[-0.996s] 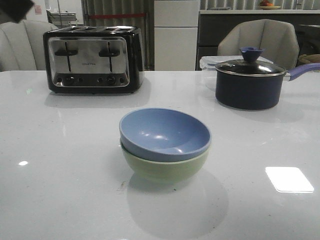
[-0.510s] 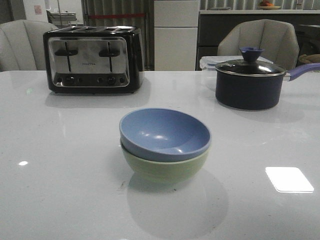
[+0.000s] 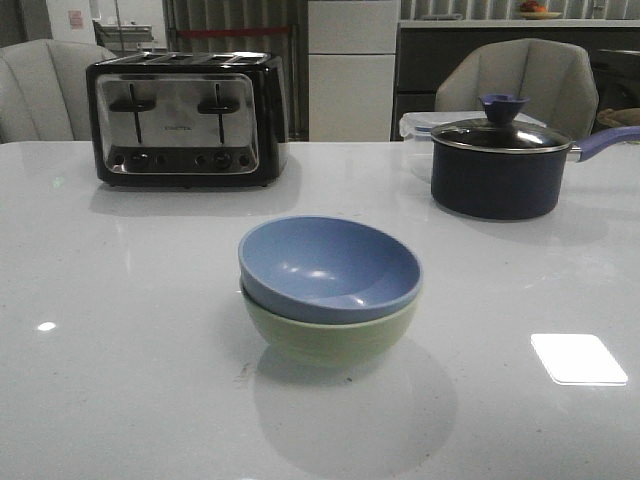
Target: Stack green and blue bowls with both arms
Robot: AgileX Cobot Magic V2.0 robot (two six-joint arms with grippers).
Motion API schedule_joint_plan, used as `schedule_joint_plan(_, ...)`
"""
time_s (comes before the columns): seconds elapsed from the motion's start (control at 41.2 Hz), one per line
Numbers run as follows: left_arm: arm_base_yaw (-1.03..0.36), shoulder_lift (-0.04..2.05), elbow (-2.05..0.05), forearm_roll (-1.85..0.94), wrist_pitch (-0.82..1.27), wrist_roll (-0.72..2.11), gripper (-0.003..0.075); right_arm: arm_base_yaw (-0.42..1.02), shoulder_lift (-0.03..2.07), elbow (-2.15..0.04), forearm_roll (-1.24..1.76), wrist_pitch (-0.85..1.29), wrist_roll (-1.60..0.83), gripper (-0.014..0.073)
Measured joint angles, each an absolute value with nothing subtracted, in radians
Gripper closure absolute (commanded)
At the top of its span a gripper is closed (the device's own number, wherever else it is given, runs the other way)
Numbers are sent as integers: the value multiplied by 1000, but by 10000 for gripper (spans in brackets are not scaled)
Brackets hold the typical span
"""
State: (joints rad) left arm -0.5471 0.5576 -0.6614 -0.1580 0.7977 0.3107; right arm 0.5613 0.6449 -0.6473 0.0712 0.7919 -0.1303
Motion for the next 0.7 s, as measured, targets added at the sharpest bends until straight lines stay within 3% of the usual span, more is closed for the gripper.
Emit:
schedule_joint_plan(0.073,-547,558,-661,-157,796,301,630,561,645,-647,71,792,-130,535)
schedule_joint_plan(0.704,-547,555,-661,-157,796,291,627,561,645,-647,71,801,-129,537)
